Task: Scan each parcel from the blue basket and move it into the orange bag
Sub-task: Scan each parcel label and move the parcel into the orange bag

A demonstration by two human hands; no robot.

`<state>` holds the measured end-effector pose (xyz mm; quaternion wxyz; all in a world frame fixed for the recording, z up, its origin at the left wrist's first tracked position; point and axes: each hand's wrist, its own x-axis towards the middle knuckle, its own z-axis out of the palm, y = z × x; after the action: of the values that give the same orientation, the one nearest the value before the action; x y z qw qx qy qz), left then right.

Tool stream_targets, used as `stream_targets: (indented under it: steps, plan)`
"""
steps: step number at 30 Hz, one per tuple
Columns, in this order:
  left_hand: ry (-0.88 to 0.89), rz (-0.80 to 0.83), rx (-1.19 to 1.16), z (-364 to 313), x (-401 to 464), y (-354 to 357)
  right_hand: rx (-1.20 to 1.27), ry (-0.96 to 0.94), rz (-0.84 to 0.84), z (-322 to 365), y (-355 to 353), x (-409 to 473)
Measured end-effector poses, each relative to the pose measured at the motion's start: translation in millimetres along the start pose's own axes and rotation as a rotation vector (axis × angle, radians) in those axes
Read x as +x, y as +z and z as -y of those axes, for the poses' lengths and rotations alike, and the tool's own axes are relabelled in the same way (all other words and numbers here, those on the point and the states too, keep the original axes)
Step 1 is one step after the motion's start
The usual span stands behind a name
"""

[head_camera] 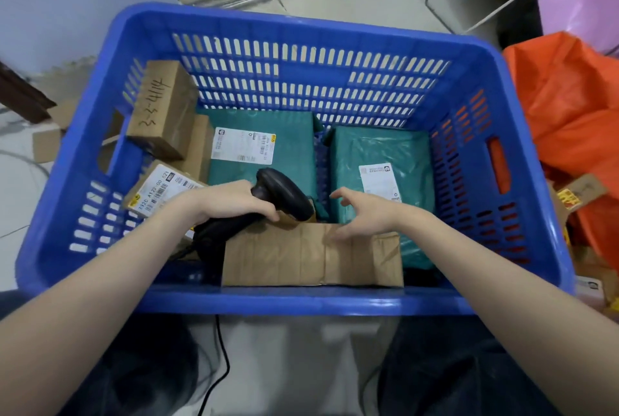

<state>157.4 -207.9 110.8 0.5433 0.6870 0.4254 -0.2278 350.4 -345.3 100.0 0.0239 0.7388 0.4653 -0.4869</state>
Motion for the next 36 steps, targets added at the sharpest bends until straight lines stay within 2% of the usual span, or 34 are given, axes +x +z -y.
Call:
stream_targets:
  steps: [7, 21, 27, 31, 36]
  plan:
    - [-0.007, 0.012, 0.064, -2.9, 1.3, 0.1, -0.024, 0.081, 0.205, -11.1, 10.6, 5.4]
    - [0.129, -0.004, -0.024, -26.2, -18.3, -6.7, -0.4, 0.06, 0.13, -1.0, -16.7, -7.7]
    - [0.251, -0.092, -0.074, -47.0, -45.9, -11.9, -0.419, -0.042, -0.078, 10.9, -22.0, -37.1]
    - [0.355, -0.299, -0.157, -71.7, -77.3, -19.8, -0.411, -0.1, -0.345, 16.7, -54.7, -75.5]
    - [0.469, -0.545, -0.398, -97.4, -115.3, -20.7, -0.336, -0.114, -0.7, 21.6, -85.7, -130.3]
